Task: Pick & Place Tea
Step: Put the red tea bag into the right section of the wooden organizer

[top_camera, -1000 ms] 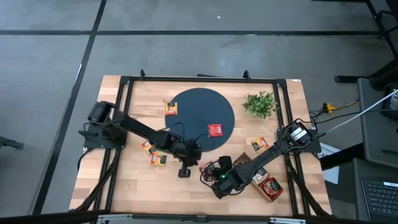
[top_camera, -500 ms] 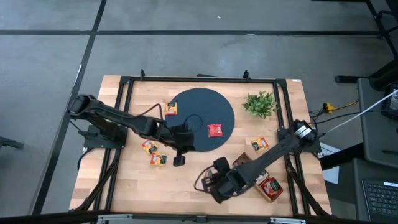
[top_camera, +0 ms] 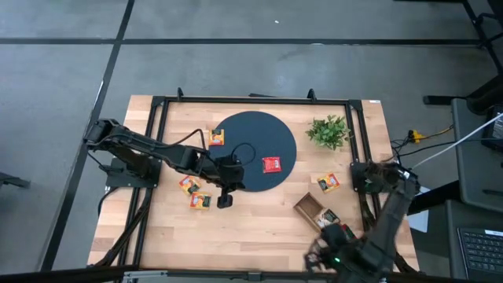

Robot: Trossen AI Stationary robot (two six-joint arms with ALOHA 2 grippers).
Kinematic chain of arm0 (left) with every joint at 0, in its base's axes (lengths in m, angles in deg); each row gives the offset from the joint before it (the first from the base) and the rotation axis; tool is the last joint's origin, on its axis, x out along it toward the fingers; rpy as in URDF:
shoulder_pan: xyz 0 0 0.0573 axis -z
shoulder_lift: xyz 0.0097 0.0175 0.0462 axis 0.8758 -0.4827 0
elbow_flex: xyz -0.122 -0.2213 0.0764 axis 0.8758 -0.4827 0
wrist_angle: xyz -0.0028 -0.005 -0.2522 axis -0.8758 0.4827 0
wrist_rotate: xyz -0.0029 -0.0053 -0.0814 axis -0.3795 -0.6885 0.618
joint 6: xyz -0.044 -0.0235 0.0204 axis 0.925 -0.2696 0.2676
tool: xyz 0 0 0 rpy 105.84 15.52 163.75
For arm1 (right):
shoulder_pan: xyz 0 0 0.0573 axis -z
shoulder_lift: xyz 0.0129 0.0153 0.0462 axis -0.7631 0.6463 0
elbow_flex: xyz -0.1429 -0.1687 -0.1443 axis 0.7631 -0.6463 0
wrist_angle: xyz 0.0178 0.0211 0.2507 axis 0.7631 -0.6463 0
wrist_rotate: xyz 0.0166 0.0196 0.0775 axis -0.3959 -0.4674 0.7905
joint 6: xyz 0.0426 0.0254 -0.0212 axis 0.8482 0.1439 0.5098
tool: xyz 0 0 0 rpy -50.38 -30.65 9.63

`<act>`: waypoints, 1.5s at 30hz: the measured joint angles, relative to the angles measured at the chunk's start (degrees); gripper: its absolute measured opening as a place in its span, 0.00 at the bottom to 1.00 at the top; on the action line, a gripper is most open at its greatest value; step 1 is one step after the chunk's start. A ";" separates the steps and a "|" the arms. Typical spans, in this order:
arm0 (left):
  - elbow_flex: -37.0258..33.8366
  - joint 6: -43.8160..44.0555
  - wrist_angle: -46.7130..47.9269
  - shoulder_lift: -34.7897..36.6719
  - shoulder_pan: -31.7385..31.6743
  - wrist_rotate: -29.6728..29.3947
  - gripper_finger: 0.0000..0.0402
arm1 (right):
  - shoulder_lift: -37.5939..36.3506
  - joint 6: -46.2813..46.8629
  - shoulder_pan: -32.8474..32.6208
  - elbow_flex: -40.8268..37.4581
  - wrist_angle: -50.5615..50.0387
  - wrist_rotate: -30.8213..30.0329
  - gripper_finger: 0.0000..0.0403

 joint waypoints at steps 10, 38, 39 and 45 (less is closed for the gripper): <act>0.02 0.09 -0.13 0.04 0.00 -0.50 0.01 | -0.45 1.34 -4.68 -3.72 -3.11 11.15 0.00; 0.07 2.97 -0.13 0.07 -0.07 -1.10 0.01 | -8.40 1.11 -3.33 -29.96 2.72 10.05 0.00; 0.07 2.95 -0.13 0.07 -0.07 -1.09 0.01 | -8.40 1.11 -3.33 -30.65 2.65 10.07 0.00; 0.07 2.89 -0.13 0.07 -0.07 -1.11 0.02 | -8.40 1.24 -3.33 -32.87 2.69 10.07 0.02</act>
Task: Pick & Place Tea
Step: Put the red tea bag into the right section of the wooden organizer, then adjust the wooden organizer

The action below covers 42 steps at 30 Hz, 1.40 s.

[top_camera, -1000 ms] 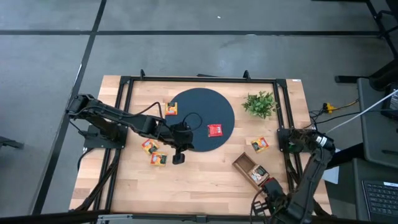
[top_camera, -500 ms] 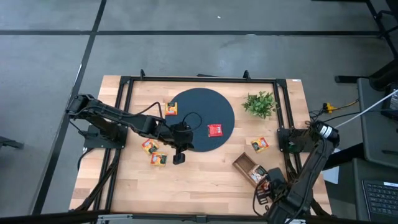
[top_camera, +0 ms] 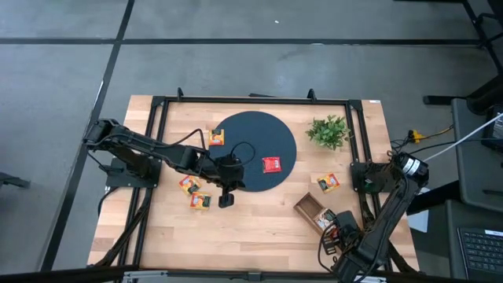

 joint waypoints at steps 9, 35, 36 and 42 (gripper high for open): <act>0.00 -0.02 0.01 0.02 0.00 0.00 0.02 | 0.00 0.73 0.00 -0.43 0.21 1.72 0.09; 0.02 -2.43 1.31 0.02 -0.04 1.26 0.01 | -1.05 -3.28 8.43 4.87 4.24 -2.05 0.23; 0.02 -2.43 2.14 0.23 -0.04 1.28 0.01 | -1.05 -4.74 9.60 4.68 4.48 -2.07 0.21; 0.02 -2.55 6.58 4.71 -0.81 1.34 0.01 | -1.03 -17.32 17.60 2.22 5.58 -2.14 0.02</act>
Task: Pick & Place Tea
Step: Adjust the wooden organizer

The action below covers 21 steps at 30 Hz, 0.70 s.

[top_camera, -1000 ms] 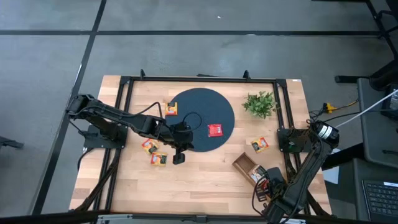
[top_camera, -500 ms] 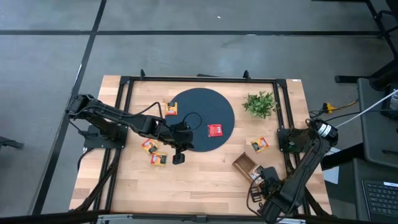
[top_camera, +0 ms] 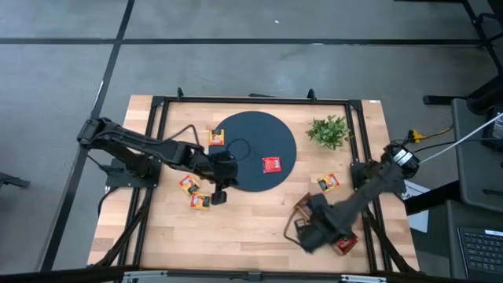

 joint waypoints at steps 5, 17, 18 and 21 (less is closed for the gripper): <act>0.00 0.02 2.62 6.85 -1.85 -0.38 0.02 | 0.04 -7.45 5.24 -3.67 3.42 -1.73 0.02; 0.00 0.67 4.55 16.73 -5.25 -2.42 0.02 | 0.09 -15.84 14.19 -15.54 15.41 -1.99 0.01; 0.02 0.68 4.46 16.98 -5.25 -2.44 0.02 | 0.07 -15.82 14.53 -16.38 16.19 -1.86 0.01; 0.02 0.76 5.34 17.45 -5.25 -2.85 0.01 | 0.07 -15.96 15.47 -17.67 20.24 -2.11 0.02</act>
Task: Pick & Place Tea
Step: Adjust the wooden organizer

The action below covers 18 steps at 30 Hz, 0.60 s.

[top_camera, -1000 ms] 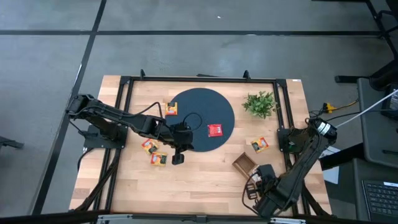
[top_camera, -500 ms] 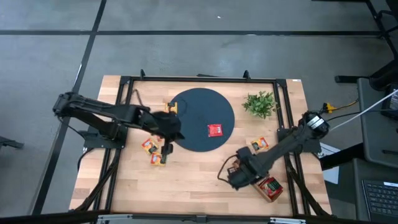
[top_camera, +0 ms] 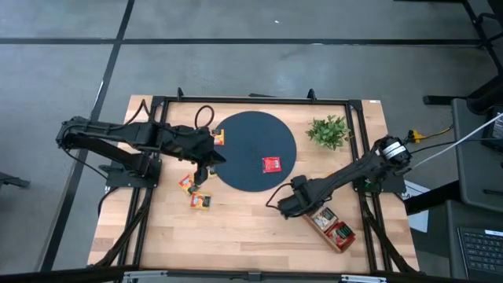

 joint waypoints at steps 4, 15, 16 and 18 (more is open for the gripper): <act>-0.01 -0.07 0.87 -0.04 0.00 -0.41 0.01 | 0.00 -1.17 0.85 -0.14 6.48 -4.47 0.01; -0.02 -1.07 1.34 -0.04 0.00 -0.95 0.01 | 0.00 -12.42 4.70 -0.14 31.64 -12.87 0.01; 0.00 -1.11 1.34 -0.04 0.00 -0.99 0.01 | 0.00 -13.53 5.10 -0.14 33.15 -12.42 0.01; -0.01 -1.15 1.34 -0.04 0.00 -1.01 0.01 | -0.15 -14.63 5.87 0.00 34.98 -10.45 0.01</act>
